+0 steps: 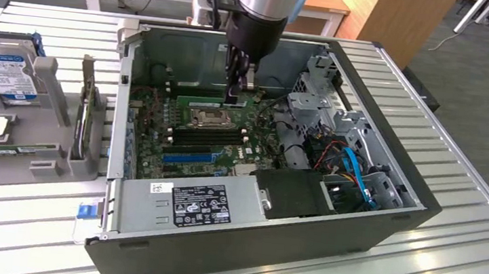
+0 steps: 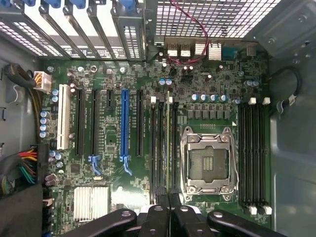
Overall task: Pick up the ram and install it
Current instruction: 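Insert the ram into the slot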
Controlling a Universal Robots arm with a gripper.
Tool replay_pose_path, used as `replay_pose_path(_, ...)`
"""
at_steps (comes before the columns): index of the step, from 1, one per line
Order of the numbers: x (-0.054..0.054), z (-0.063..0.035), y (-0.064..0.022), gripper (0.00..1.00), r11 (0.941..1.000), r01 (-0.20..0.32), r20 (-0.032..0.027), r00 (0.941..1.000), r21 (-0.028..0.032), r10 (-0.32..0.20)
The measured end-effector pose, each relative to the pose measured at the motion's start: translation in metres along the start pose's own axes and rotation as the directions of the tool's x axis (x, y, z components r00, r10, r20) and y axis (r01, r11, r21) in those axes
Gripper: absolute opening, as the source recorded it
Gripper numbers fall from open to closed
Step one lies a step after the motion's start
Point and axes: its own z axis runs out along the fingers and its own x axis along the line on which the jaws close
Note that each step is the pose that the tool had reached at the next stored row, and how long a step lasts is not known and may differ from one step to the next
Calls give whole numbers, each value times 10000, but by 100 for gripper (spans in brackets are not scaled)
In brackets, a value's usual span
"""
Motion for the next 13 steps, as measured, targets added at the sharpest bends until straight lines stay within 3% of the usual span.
replay_pose_path(13,4,110,-4,11,10000,0,-1,10000,1,0)
